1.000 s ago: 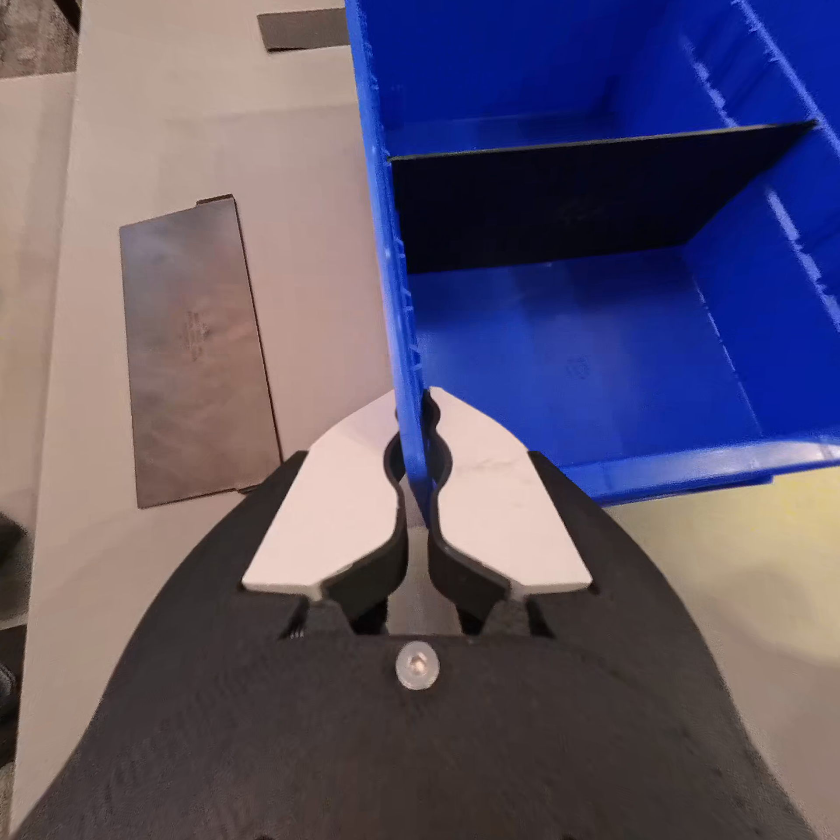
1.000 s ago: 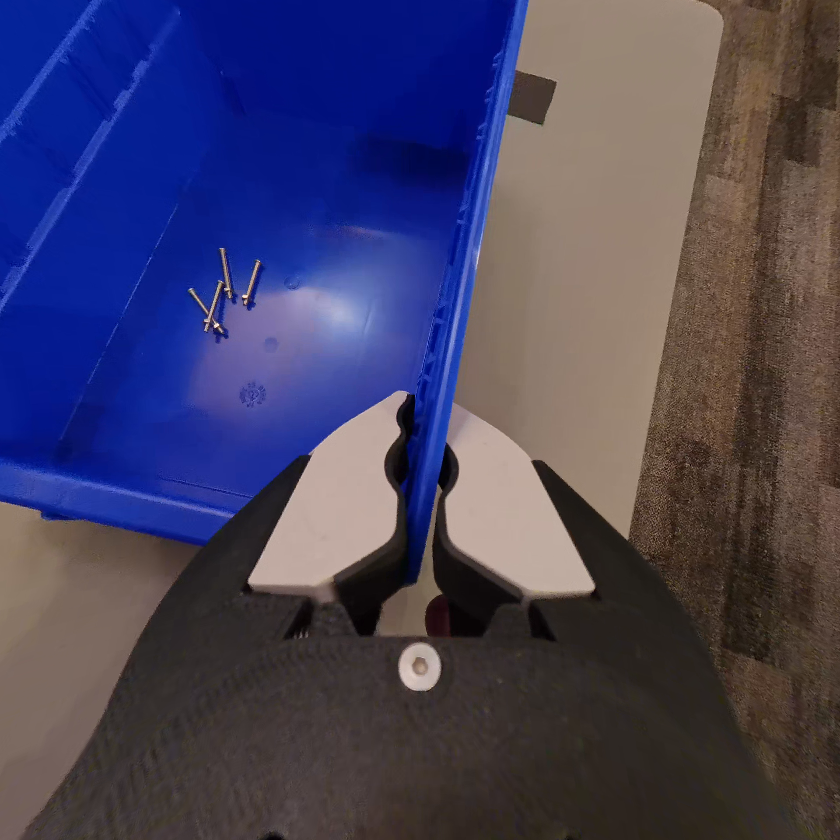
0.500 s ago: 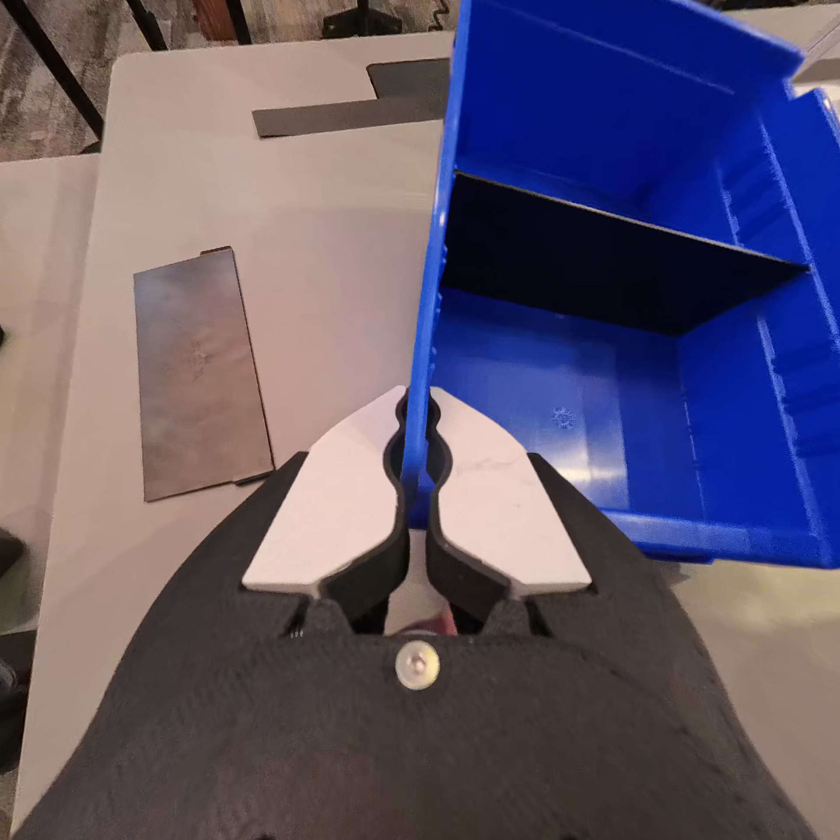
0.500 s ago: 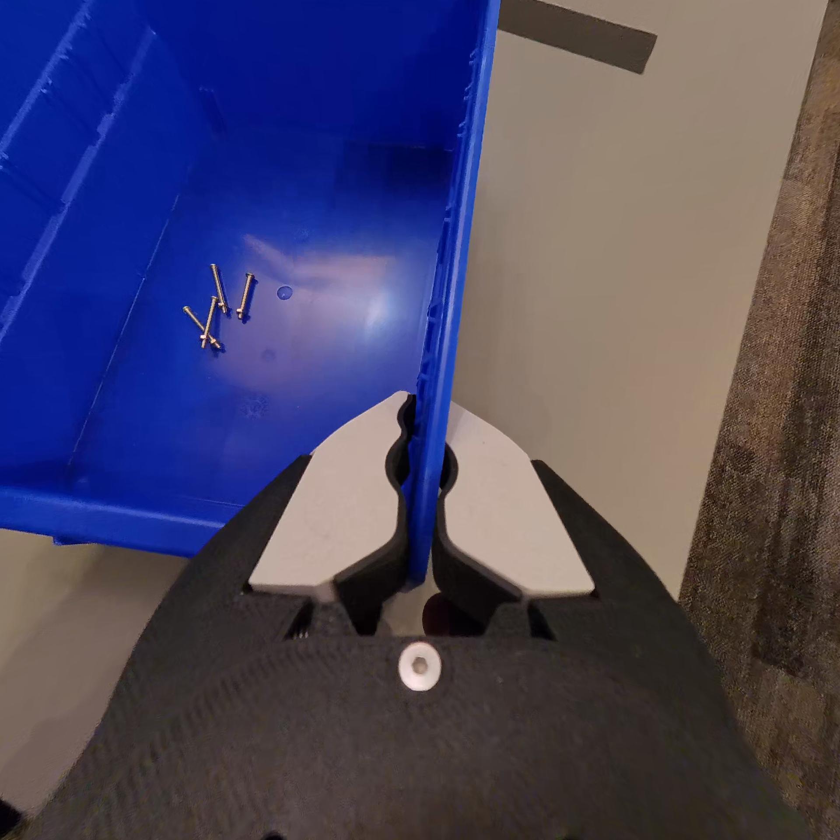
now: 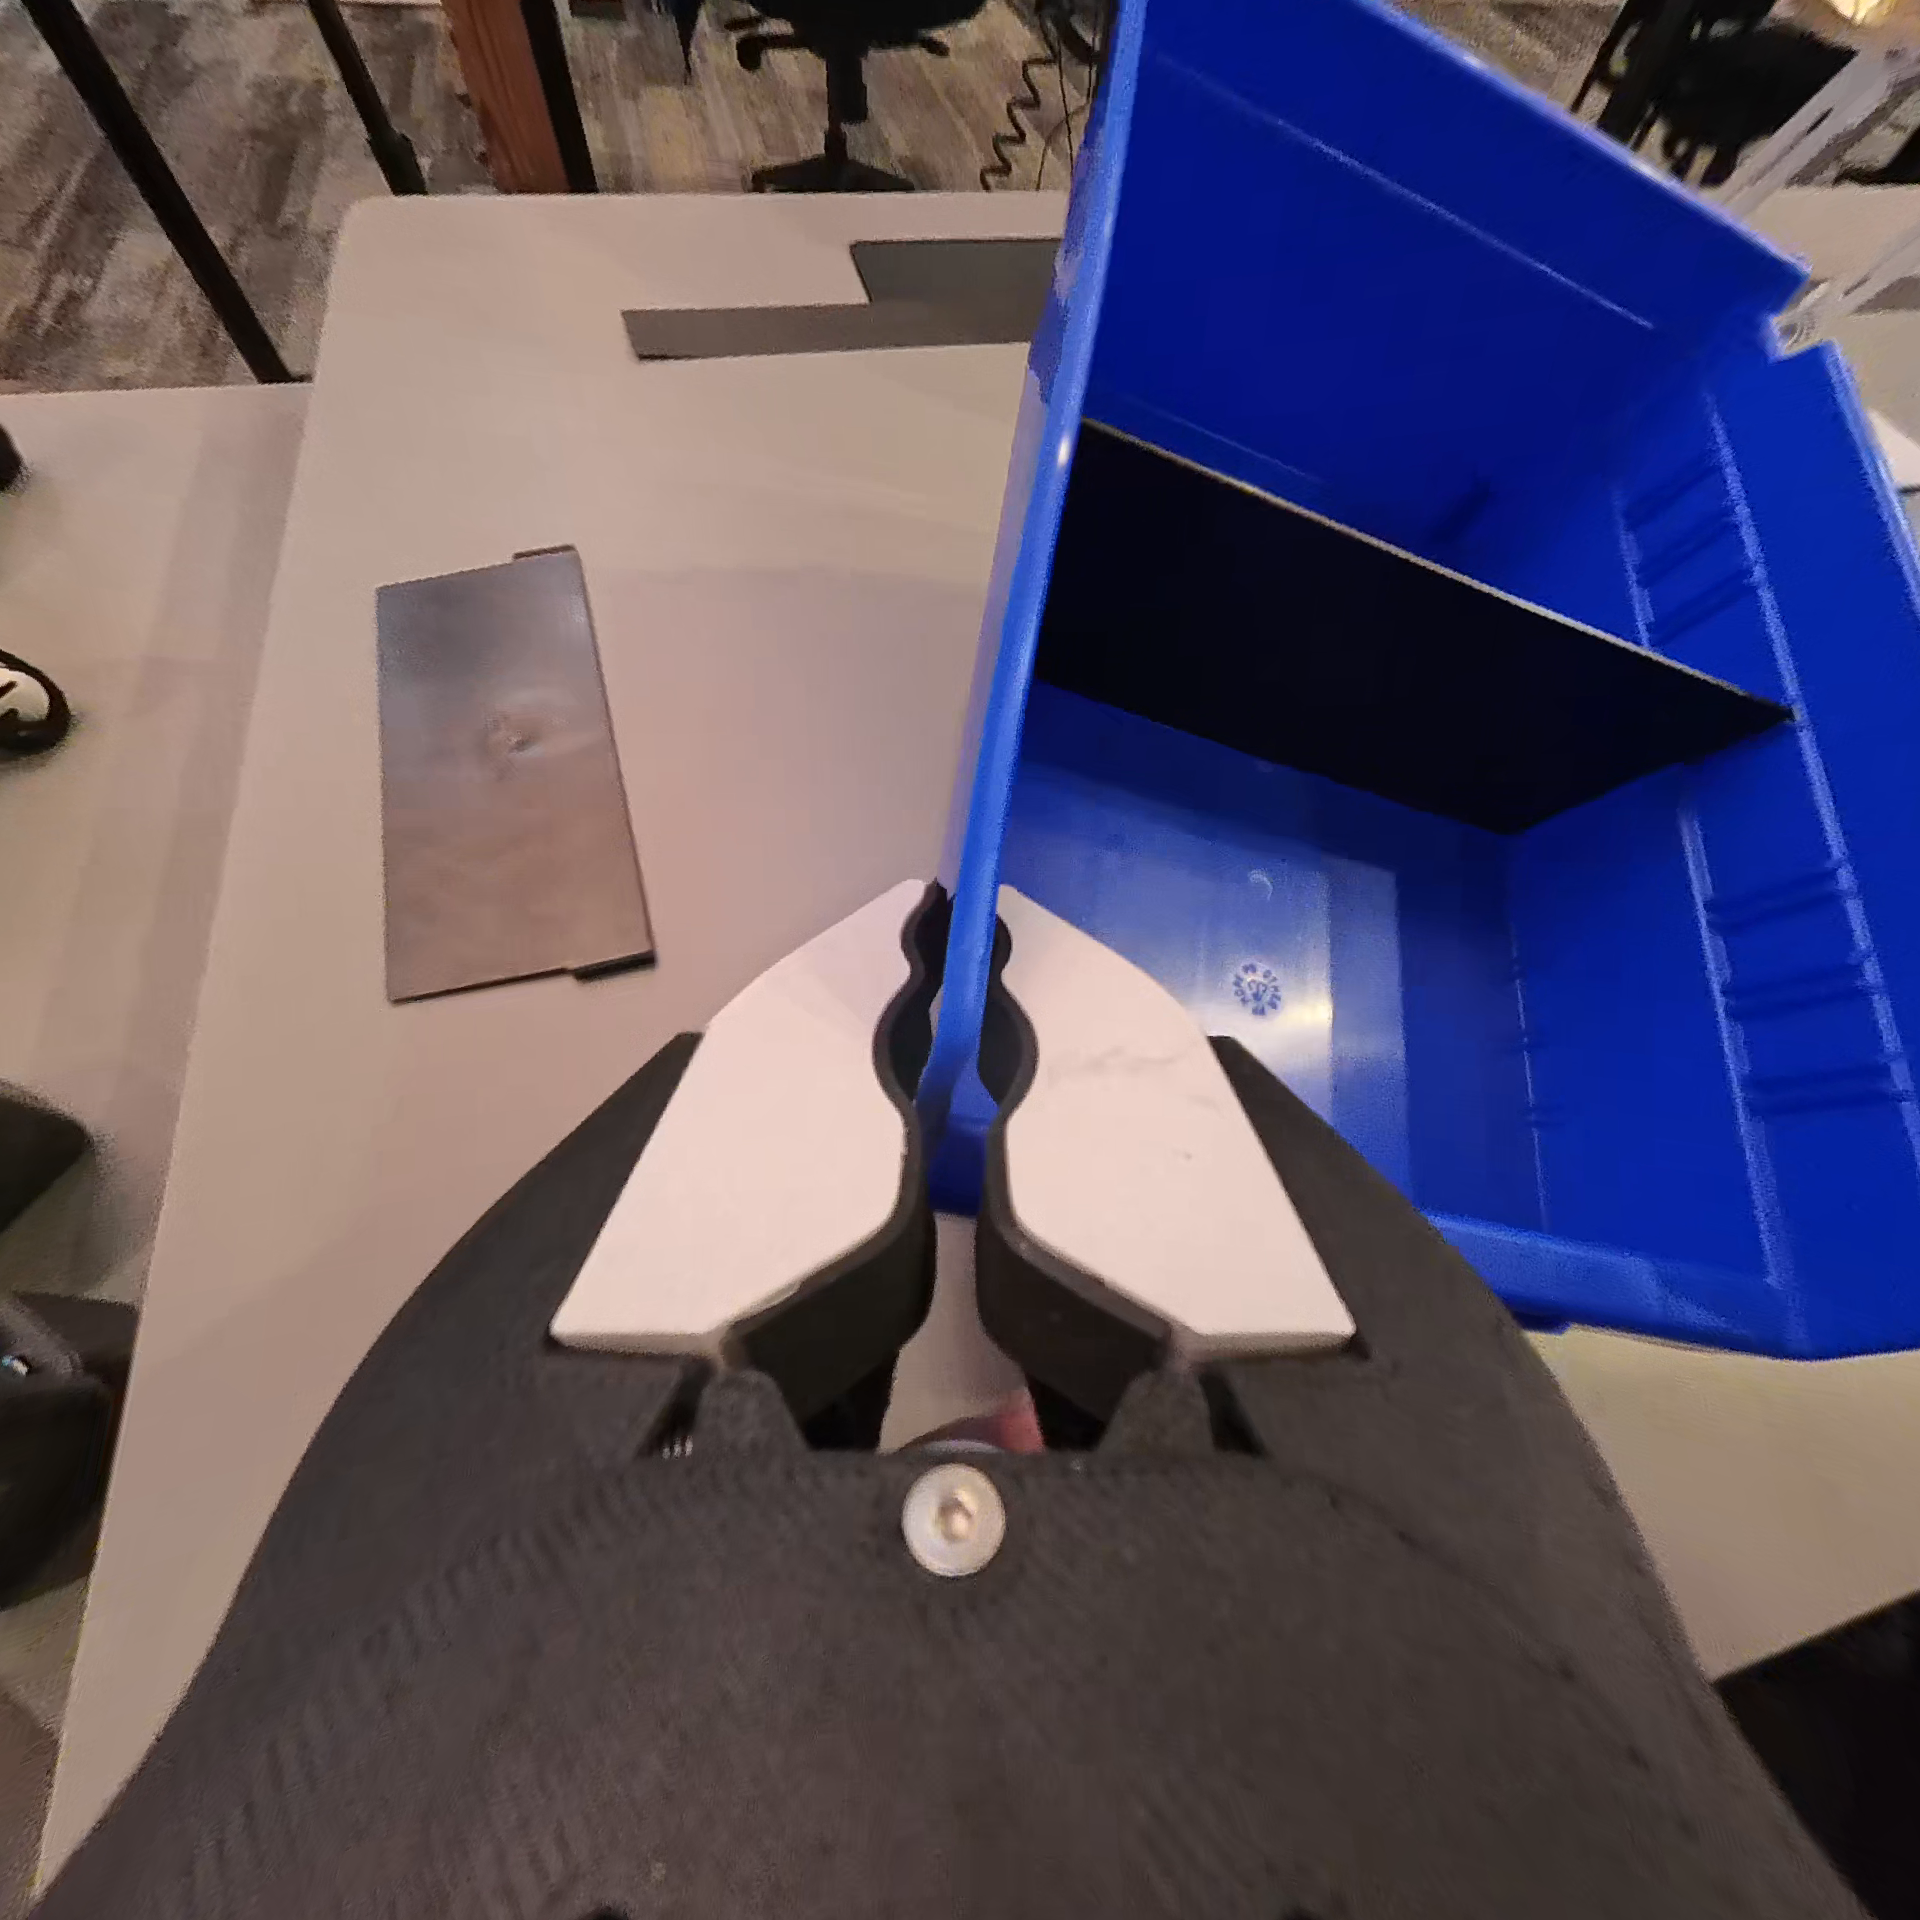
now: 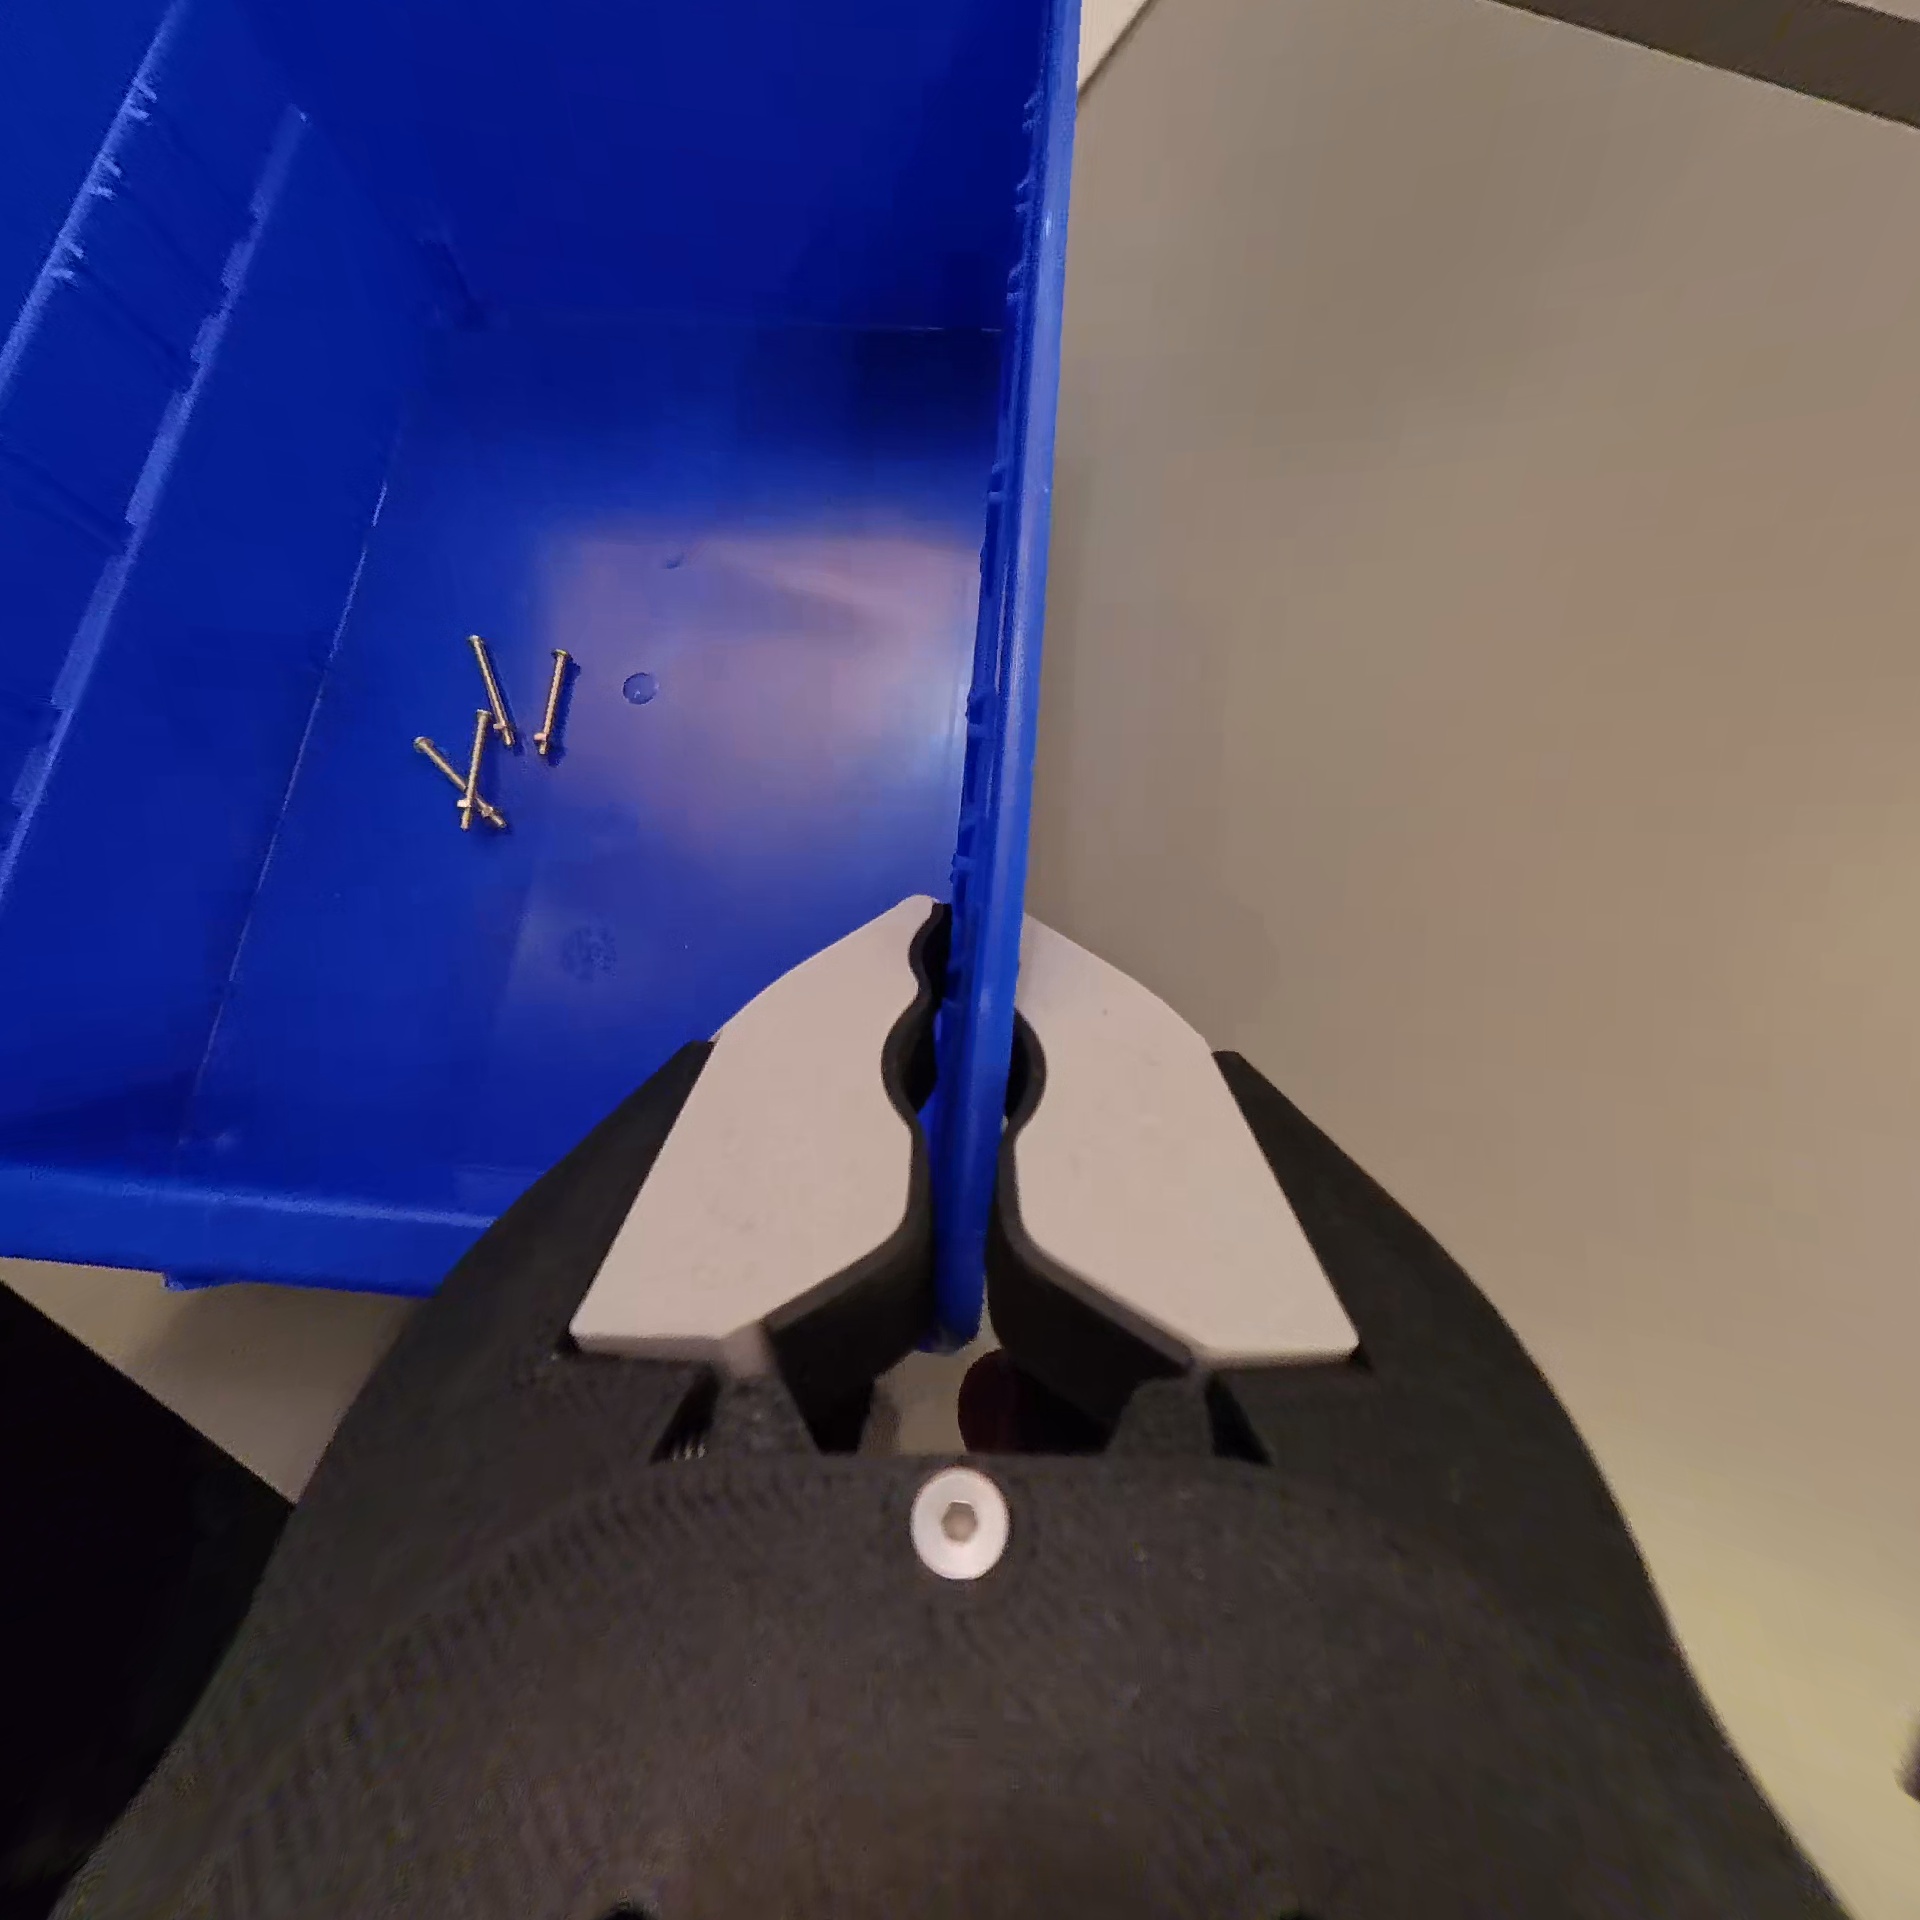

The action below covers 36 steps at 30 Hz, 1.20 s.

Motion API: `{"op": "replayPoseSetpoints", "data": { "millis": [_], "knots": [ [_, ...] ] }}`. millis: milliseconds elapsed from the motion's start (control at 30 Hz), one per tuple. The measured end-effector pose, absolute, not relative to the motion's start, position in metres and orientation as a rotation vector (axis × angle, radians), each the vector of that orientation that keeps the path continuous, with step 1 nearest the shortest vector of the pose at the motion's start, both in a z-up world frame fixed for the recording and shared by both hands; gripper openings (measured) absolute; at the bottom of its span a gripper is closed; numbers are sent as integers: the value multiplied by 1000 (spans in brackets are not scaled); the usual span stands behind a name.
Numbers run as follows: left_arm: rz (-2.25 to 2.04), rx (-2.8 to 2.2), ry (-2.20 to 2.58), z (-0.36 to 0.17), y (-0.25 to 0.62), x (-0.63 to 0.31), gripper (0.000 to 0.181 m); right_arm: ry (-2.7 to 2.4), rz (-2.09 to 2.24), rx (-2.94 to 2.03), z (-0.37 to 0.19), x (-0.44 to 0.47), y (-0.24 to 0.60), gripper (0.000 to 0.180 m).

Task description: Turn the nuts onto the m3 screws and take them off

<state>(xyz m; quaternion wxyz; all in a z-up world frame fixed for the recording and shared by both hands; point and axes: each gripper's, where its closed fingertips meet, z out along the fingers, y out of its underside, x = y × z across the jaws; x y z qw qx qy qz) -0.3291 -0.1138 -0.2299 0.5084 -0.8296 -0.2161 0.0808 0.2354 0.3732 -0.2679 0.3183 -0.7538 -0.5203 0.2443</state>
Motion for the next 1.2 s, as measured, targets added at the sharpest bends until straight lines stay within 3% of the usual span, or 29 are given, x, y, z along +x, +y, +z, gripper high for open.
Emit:
{"op": "replayPoseSetpoints", "data": {
  "millis": [33,633,1200],
  "knots": [
    [197,-1988,-524,-228,-118,-329,4,-1374,652,-1981,-268,228,367,6],
    [238,-1815,-584,-185,-187,-330,4,-1626,794,-1837,-270,27,254,6],
    [243,-1723,-609,-152,-199,-332,4,-1446,802,-1912,-270,-148,240,9]
  ]
}}
